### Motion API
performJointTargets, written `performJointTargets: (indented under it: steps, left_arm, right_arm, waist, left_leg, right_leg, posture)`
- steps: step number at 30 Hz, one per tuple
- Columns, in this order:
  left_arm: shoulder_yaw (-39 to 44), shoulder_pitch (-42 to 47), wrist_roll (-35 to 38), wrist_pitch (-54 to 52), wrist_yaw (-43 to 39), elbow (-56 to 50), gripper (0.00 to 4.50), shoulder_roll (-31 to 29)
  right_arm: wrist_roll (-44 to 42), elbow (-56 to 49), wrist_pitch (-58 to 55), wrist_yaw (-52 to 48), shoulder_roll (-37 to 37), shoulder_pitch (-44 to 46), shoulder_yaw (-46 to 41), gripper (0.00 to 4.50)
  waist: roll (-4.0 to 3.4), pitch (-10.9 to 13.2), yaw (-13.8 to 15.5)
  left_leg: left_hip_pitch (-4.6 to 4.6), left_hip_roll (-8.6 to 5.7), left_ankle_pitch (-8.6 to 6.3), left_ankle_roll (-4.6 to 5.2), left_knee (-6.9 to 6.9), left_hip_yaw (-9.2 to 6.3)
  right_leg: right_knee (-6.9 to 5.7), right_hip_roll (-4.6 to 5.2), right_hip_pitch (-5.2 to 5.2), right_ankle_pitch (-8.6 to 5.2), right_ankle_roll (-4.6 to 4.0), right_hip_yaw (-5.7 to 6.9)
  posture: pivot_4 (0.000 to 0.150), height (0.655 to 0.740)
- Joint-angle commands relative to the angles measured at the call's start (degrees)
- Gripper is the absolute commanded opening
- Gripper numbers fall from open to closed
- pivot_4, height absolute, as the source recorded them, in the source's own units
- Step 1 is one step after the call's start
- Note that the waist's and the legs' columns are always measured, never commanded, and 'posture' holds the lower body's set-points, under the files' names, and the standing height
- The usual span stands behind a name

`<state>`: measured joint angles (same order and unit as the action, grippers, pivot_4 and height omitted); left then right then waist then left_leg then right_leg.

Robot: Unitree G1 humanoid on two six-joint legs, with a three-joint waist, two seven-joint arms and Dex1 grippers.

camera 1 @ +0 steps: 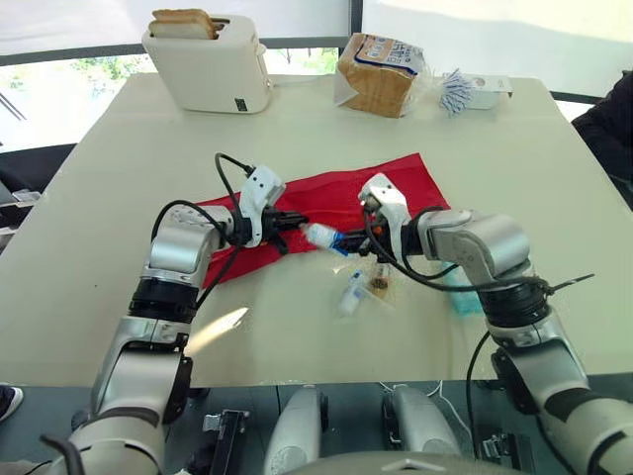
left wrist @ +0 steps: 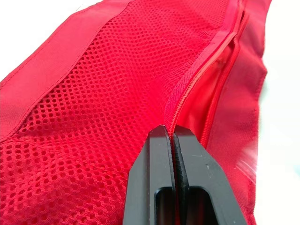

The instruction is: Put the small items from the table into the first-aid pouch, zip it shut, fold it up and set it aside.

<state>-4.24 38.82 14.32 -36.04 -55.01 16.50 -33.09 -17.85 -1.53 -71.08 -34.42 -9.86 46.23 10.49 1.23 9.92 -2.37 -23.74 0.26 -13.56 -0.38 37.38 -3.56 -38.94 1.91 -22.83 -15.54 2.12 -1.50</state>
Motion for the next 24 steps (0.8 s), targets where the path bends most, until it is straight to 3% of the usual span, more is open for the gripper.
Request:
performJointTargets:
  steps: [1, 12, 20, 24]
  left_arm:
    - [2.04, -0.23, 2.14, 1.05, -0.73, -2.75, 0.0, 0.38]
    - [2.83, -1.56, 4.12, 1.33, -0.76, -6.44, 0.0, 1.68]
    - [2.09, -3.14, 4.3, 0.63, -0.63, -10.1, 0.0, 1.08]
    - [1.84, -3.48, 3.88, 1.24, -0.72, -9.73, 0.0, 0.71]
  right_arm:
    - [1.16, 2.21, 0.1, 5.21, 2.24, 2.01, -2.51, 0.05]
    - [3.85, 11.32, 5.32, 15.41, 12.23, 5.19, -2.82, 0.05]
    - [-0.69, 19.24, 6.53, 26.51, 25.07, 8.0, -16.41, 0.05]
    - [-4.58, 23.75, 8.37, 28.43, 27.01, 8.25, -19.04, 0.05]
  waist:
    - [0.0, 0.0, 0.0]
    - [0.0, 0.0, -0.05]
    - [-0.02, 0.0, 0.3]
    - [-0.04, -0.02, -0.07]
  left_leg:
    - [-0.01, 0.0, 0.0, 0.0, -0.01, 0.01]
    - [-0.05, 0.0, 0.02, -0.03, -0.04, 0.06]
    - [-0.05, -0.03, 0.03, -0.05, -0.08, 0.04]
    - [0.01, -0.06, 0.02, -0.03, -0.14, 0.07]
  right_leg:
    - [0.0, 0.0, -0.03, 0.0, 0.0, -0.01]
    - [-0.02, 0.0, -0.12, 0.01, 0.0, -0.08]
    - [-0.01, 0.04, -0.12, 0.01, -0.01, -0.08]
    - [-0.03, 0.05, -0.12, 0.01, -0.01, -0.1]
  posture:
    - [0.15, 0.74]
    - [0.15, 0.74]
    - [0.15, 0.74]
    - [0.15, 0.74]
